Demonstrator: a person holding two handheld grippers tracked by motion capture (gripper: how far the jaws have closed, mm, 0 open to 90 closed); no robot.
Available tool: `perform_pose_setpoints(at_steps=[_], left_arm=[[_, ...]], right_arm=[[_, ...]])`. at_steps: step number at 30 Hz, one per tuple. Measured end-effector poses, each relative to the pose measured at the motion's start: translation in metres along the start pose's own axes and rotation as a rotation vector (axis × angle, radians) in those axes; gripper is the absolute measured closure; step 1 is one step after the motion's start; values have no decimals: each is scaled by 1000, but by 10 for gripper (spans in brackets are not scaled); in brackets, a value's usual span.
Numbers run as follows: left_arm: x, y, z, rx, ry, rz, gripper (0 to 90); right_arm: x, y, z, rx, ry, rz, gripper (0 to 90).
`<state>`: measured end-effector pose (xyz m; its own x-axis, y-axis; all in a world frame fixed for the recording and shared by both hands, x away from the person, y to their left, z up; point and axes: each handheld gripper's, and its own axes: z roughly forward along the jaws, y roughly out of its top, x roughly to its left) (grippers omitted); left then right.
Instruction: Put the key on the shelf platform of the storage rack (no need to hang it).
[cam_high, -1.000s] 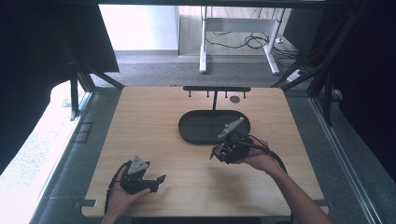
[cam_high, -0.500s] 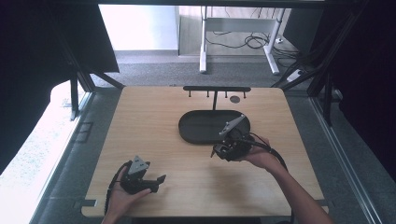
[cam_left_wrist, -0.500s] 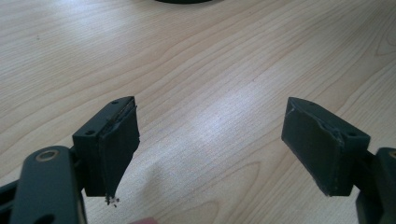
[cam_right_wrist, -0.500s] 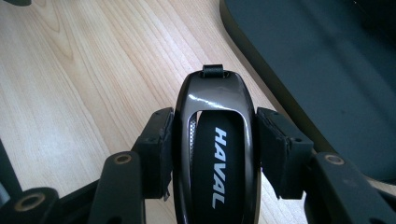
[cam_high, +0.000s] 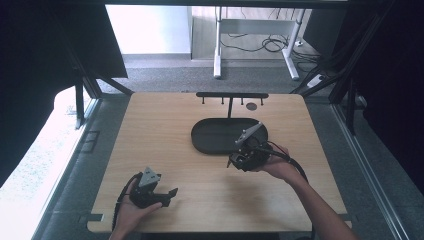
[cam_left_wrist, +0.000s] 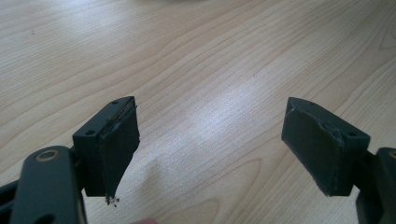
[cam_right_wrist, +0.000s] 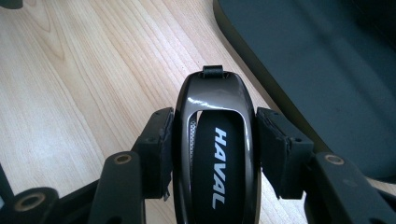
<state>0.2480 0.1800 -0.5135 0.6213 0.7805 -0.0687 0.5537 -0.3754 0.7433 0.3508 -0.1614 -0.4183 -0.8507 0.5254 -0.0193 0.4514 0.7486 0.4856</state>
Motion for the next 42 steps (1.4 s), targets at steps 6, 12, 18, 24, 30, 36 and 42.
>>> perform_pose_setpoints(at_steps=[6,12,18,24,30,36,42], left_arm=[[0,0,1,6,3,4,192],[0,0,1,6,9,7,192],[-1,0,2,12,9,7,192],[-1,0,3,19,7,11,192],[-1,-1,3,22,8,15,192],[-2,-1,4,24,7,16,192],[-3,-1,5,28,12,22,192]], right_arm=[[-1,1,2,3,2,-1,489],[-1,0,4,6,-2,-7,489],[-2,-1,4,10,-4,-4,489],[-2,-1,6,11,-5,-9,488],[-1,-2,10,15,-4,-15,489],[-1,-2,12,16,-6,-18,488],[-1,-2,13,16,-5,-19,488]])
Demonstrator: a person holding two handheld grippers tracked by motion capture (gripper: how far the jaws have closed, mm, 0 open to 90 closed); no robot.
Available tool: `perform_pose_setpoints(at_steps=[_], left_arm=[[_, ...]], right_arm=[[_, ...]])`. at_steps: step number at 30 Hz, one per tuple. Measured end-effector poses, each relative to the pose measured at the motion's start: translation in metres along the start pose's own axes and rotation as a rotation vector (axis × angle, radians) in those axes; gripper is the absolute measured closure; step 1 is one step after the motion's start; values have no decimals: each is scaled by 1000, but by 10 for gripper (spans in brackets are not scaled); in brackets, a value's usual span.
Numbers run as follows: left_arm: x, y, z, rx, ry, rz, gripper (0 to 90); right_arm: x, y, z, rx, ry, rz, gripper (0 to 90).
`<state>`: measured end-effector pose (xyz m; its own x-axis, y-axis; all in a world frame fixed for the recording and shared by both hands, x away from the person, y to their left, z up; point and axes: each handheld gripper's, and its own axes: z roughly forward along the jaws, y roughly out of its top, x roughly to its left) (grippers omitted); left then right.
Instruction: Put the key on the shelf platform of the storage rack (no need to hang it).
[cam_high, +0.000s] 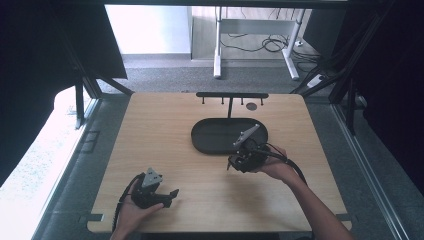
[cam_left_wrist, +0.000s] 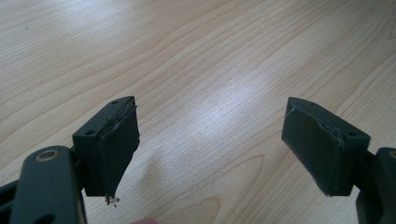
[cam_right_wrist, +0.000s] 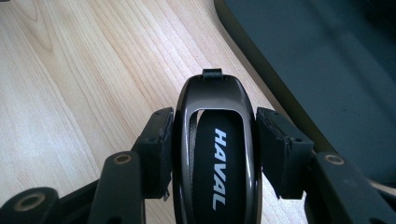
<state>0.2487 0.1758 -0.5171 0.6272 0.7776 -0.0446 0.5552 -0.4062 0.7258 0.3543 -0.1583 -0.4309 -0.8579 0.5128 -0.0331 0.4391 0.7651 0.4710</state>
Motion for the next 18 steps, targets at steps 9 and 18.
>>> perform_pose_setpoints(at_steps=[9,18], left_arm=[[-1,0,1,9,2,6,191],[-2,-1,4,26,-4,18,191]], right_arm=[[1,-1,3,3,-5,-7,489],[2,1,8,7,0,-14,488]])
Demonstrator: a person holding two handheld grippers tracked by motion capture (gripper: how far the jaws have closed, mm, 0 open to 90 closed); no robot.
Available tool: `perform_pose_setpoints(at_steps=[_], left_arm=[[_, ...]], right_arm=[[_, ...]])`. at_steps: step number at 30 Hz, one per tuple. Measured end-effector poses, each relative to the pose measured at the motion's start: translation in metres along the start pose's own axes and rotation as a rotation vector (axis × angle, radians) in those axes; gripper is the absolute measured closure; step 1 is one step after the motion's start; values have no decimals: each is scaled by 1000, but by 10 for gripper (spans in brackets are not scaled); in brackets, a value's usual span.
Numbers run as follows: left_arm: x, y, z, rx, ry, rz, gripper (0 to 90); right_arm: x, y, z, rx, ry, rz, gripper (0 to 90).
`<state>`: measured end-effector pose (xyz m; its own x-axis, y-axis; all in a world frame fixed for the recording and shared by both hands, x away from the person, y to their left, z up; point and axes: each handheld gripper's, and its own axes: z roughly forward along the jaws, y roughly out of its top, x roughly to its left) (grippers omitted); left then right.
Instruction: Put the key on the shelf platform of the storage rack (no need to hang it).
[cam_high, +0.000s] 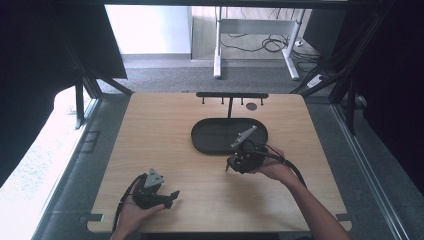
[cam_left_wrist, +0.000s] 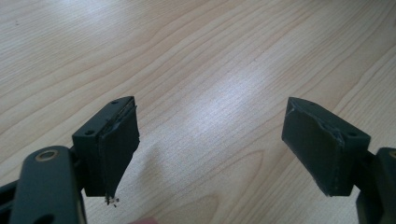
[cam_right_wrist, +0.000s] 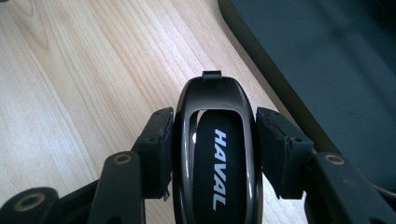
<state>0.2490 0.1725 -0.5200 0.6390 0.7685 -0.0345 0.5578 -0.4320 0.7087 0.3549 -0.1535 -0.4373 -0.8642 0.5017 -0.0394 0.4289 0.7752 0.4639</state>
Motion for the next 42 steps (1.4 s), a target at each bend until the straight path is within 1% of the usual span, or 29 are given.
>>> perform_pose_setpoints(at_steps=[11,14,21,25,38,42], left_arm=[[0,0,1,8,-2,7,191],[0,0,1,11,-2,9,191],[0,0,2,12,-4,5,191],[0,-1,2,13,-3,6,191],[0,-1,2,14,-3,6,191],[0,-1,2,13,-3,5,191]], right_arm=[[-1,3,3,-6,3,4,488],[-1,4,4,-9,-3,2,488],[-7,6,6,-19,-13,17,489],[-11,7,7,-28,-14,33,489],[-24,7,10,-22,-21,72,490],[-27,6,10,-29,-20,80,490]])
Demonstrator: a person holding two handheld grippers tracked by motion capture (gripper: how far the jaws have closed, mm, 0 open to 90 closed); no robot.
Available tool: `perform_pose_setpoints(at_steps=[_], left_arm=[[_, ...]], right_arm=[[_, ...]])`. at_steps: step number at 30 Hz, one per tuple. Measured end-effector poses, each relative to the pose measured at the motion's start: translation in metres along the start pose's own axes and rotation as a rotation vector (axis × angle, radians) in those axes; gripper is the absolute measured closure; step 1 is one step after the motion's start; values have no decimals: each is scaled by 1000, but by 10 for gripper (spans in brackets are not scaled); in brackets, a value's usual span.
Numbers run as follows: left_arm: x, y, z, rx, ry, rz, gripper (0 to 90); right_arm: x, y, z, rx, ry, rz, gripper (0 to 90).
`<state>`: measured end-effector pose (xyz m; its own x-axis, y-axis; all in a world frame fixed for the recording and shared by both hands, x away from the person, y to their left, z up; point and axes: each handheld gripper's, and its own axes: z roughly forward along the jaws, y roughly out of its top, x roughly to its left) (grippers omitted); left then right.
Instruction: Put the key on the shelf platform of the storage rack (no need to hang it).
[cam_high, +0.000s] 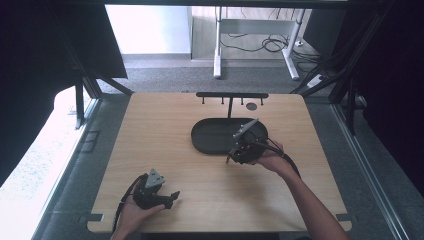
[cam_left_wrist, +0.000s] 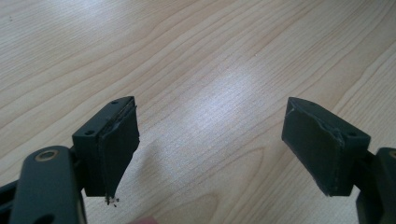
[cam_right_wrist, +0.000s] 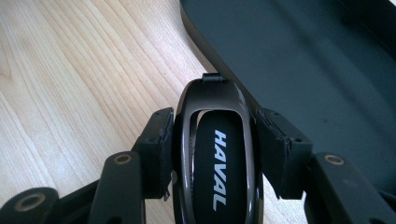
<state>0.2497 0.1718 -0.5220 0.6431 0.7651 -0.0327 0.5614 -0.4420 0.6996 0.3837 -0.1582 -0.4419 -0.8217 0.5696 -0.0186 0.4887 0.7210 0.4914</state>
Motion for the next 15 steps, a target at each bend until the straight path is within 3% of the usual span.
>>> perform_pose_setpoints(at_steps=[15], left_arm=[[1,0,-1,-2,4,0,191]], right_arm=[[-9,22,-4,-18,-11,-13,490]])
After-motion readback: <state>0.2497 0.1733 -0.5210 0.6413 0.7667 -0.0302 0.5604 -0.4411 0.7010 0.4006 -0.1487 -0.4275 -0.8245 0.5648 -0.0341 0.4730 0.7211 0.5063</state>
